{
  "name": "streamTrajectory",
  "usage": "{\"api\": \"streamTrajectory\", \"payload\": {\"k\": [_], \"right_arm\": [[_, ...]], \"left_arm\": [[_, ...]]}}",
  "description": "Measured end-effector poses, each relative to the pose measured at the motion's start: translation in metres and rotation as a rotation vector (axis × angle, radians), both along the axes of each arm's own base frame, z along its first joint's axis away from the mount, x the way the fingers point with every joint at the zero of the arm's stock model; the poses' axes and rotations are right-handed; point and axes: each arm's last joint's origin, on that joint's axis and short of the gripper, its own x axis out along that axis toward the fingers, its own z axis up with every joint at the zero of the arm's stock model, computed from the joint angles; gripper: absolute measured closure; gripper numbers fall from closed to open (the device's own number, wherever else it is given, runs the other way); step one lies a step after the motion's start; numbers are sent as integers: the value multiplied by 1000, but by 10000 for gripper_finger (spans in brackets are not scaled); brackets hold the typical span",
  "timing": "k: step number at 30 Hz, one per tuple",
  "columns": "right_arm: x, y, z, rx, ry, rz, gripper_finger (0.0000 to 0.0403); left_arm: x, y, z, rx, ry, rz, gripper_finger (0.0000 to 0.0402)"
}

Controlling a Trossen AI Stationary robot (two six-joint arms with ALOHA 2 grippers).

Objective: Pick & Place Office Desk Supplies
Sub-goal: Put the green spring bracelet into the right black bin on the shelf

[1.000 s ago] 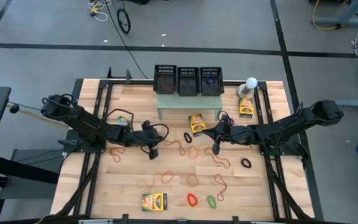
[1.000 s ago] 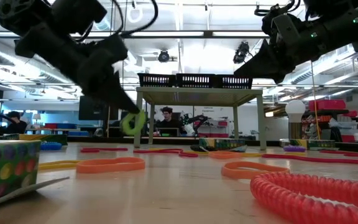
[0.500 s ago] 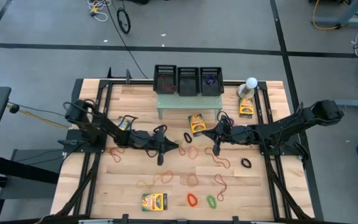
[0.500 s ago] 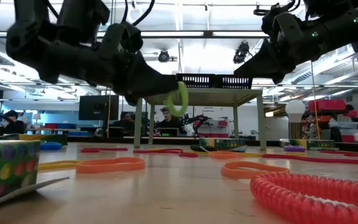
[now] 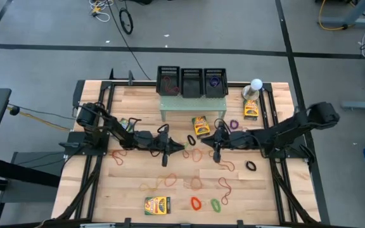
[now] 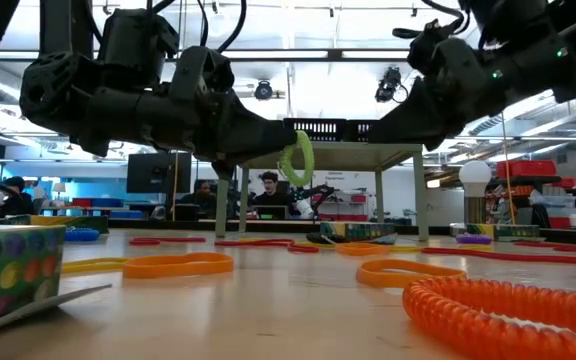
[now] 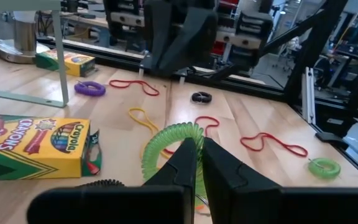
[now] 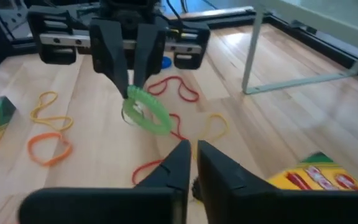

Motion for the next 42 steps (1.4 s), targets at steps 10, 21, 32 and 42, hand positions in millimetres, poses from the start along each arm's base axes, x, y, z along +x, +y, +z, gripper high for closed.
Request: {"api": "streamTrajectory", "payload": {"k": [10,21,32,42], "right_arm": [[14,2,-8,-15,-62,57,295],[18,-1,-6,-11,-86,42,251],[19,-5,-5,-8,-93,25,213],[28,-4,-18,-9,-90,33,213]], "left_arm": [[0,0,0,-1,1,0,383],[0,0,0,1,1,3,383],[0,0,0,19,-3,3,383],[0,0,0,19,-3,3,383]]}}
